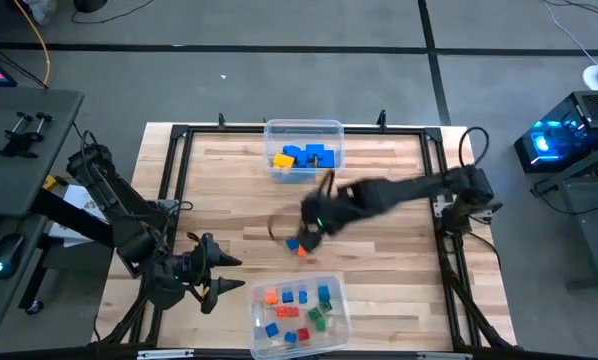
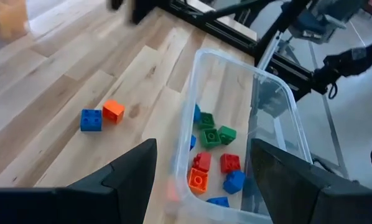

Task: Sort blocks by size
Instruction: Put the small orange game piece into the bottom transparent bin

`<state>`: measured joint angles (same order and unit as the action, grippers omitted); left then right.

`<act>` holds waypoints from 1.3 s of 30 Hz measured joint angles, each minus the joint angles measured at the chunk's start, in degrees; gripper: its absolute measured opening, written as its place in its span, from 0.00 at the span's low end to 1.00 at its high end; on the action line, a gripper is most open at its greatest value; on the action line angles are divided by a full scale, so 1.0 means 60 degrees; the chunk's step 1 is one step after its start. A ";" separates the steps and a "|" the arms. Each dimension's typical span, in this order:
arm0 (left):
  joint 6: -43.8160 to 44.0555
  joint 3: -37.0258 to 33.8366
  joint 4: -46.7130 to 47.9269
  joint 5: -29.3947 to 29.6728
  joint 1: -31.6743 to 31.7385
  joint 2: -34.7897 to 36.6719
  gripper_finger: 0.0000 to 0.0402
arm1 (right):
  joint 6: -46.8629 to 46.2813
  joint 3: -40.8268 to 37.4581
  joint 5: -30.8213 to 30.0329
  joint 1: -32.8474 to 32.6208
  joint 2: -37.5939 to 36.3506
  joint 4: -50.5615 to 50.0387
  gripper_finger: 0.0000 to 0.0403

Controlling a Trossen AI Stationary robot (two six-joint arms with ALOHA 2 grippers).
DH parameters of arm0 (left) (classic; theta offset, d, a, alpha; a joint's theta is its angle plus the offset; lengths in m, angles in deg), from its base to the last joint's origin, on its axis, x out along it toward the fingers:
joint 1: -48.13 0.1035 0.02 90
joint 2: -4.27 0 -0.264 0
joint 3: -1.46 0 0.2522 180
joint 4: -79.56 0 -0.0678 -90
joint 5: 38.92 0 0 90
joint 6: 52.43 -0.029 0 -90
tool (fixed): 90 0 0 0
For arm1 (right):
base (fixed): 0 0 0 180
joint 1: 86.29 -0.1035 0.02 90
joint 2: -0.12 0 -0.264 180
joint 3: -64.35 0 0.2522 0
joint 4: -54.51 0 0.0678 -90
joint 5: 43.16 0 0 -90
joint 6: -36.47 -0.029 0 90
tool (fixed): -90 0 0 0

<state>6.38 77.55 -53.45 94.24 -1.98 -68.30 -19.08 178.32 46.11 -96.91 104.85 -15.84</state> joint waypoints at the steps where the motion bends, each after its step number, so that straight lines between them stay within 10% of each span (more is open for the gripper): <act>1: 0.0066 0.0000 -0.0010 0.0069 0.0000 0.0000 0.60 | -0.0022 -0.0160 0.0101 0.0286 0.0113 0.0105 0.75; 28: -0.0073 0.0000 0.0022 0.0000 -0.0069 -0.0004 0.60 | -0.3745 -0.0305 0.0192 0.0048 0.3828 0.1653 0.59; 39: -0.0082 0.0000 0.0364 -0.0033 -0.0314 -0.0007 0.60 | -0.2610 -0.0302 -0.0499 -0.0010 0.3515 0.0329 0.21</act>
<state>5.89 77.55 -51.27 94.04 -3.86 -68.35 -34.74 176.51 43.12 -96.97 125.94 -13.87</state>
